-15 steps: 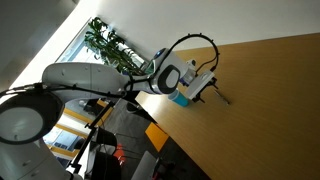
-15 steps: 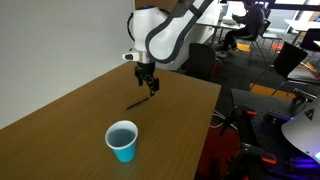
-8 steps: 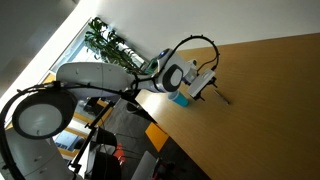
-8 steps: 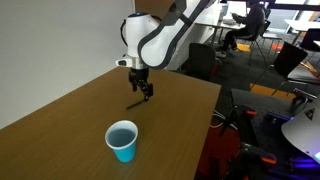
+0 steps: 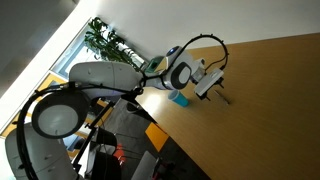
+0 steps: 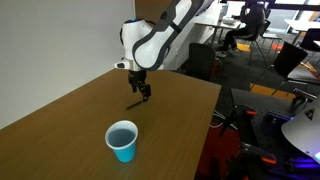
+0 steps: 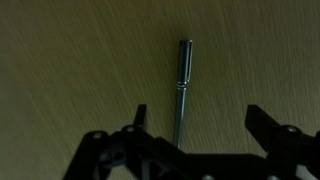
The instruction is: Place the pen inside the light blue cup
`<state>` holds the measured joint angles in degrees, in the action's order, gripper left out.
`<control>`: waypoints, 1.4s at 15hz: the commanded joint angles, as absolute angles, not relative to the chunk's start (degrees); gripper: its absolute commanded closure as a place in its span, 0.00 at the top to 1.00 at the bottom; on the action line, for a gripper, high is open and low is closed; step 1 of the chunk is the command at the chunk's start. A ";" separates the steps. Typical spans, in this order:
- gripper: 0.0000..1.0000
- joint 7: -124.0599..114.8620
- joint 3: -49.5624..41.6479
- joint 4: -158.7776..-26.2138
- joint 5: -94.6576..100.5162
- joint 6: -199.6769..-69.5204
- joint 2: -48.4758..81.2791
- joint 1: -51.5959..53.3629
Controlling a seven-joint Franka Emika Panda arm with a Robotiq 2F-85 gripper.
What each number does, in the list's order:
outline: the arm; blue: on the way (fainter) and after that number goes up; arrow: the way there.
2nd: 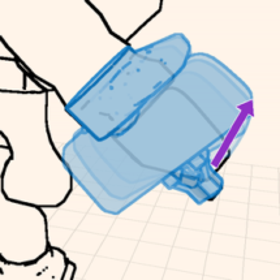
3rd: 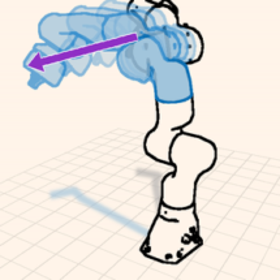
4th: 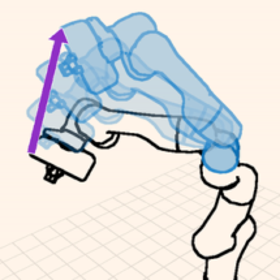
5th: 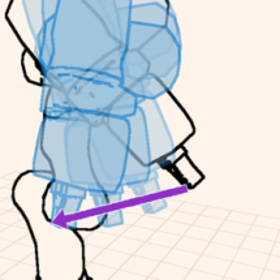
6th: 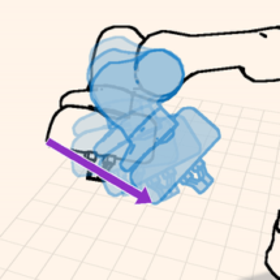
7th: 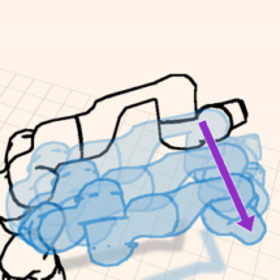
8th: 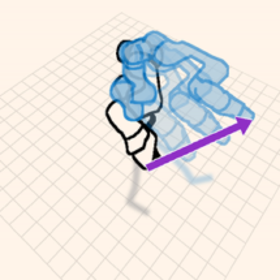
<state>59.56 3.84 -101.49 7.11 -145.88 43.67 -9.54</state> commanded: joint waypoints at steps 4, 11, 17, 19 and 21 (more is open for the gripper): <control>1.00 60.92 4.29 -95.83 7.62 -141.16 47.47 -10.31; 0.89 60.68 4.27 -94.44 7.68 -140.79 49.66 -10.33; 0.34 60.60 4.34 -93.59 7.63 -140.38 50.19 -10.30; 0.18 60.62 4.35 -93.42 7.63 -140.28 50.22 -10.29; 0.03 60.68 4.41 -93.21 7.55 -140.07 50.20 -10.36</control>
<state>59.56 3.84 -95.15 7.11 -142.62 49.80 -9.78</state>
